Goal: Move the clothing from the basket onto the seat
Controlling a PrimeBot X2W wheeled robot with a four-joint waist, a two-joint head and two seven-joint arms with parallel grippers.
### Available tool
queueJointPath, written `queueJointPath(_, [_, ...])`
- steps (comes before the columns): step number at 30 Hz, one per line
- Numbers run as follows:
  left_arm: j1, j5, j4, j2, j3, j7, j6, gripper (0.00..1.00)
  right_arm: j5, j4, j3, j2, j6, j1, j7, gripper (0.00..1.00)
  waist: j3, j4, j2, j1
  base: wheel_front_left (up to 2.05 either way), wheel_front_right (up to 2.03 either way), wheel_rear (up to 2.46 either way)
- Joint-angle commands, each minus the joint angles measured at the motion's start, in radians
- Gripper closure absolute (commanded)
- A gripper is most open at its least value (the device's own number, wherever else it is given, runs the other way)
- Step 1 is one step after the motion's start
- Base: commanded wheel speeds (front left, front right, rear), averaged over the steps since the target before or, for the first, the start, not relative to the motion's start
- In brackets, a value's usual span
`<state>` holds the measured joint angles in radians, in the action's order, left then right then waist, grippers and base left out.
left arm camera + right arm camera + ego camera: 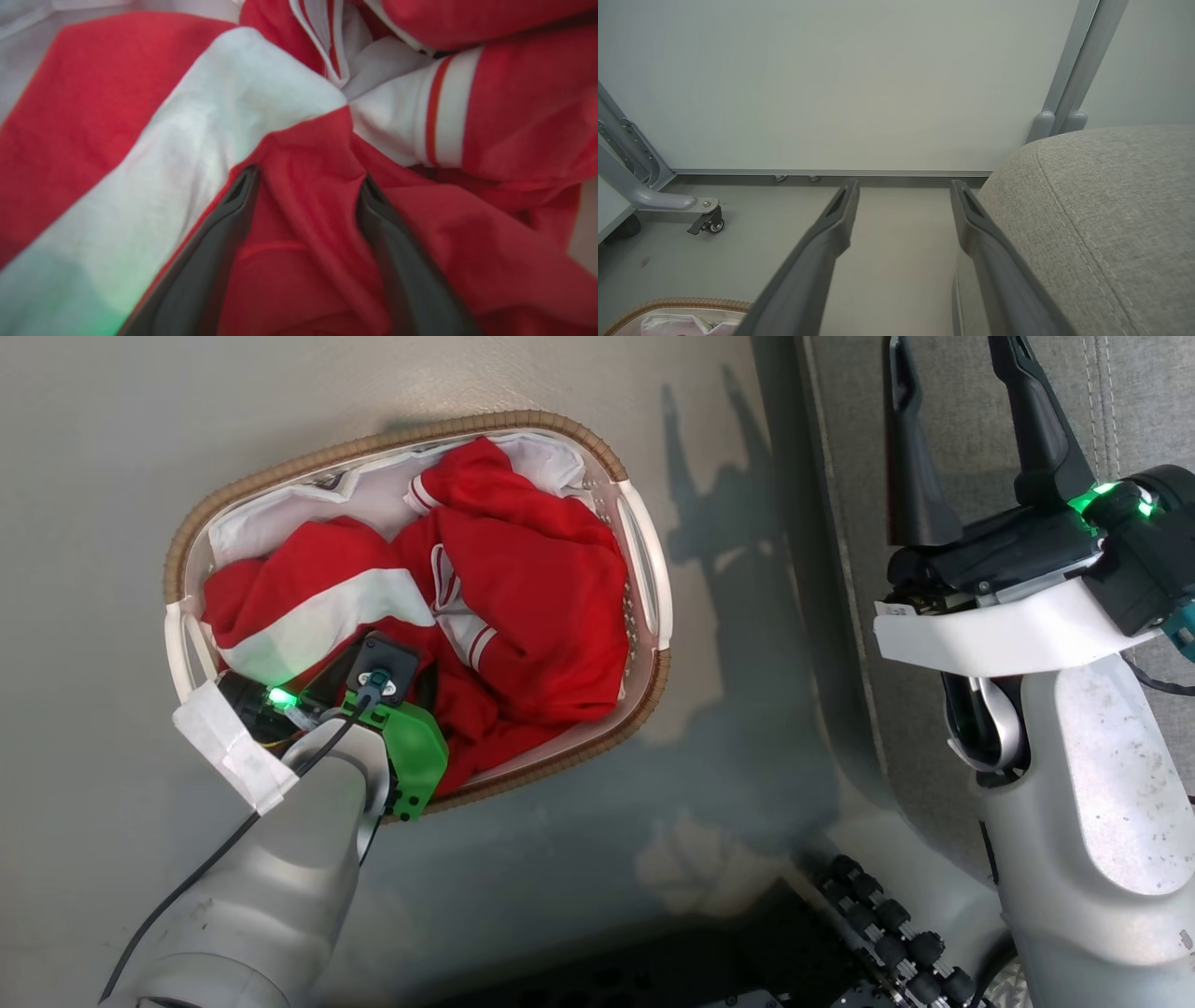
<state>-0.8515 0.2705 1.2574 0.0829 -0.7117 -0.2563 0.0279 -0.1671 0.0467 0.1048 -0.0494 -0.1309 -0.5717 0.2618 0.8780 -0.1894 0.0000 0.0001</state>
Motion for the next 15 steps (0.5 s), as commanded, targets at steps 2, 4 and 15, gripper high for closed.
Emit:
queueJointPath(2, [-0.024, -0.01, 0.009, 0.012, -0.006, 0.008, -0.01, 0.0, -0.003, 0.006, 0.001, -0.003, 0.0, -0.013, 0.005, 0.0, 0.003, 0.001, 0.0, -0.0001, 0.0, 0.0, 0.0])
queueJointPath(4, [-0.028, -0.009, 0.016, 0.013, -0.011, 0.016, -0.011, 0.0, -0.005, 0.008, 0.002, -0.003, 0.0, -0.013, 0.005, 0.0, 0.005, 0.0, 0.0, -0.0001, 0.0, 0.0, 0.0])
queueJointPath(15, [-0.044, -0.021, 0.031, 0.021, -0.052, 0.106, 0.007, 0.58, -0.003, 0.018, 0.003, -0.003, 0.0, -0.013, 0.005, 0.0, 0.014, -0.003, 0.0, -0.0001, 0.0, 0.0, 0.0])
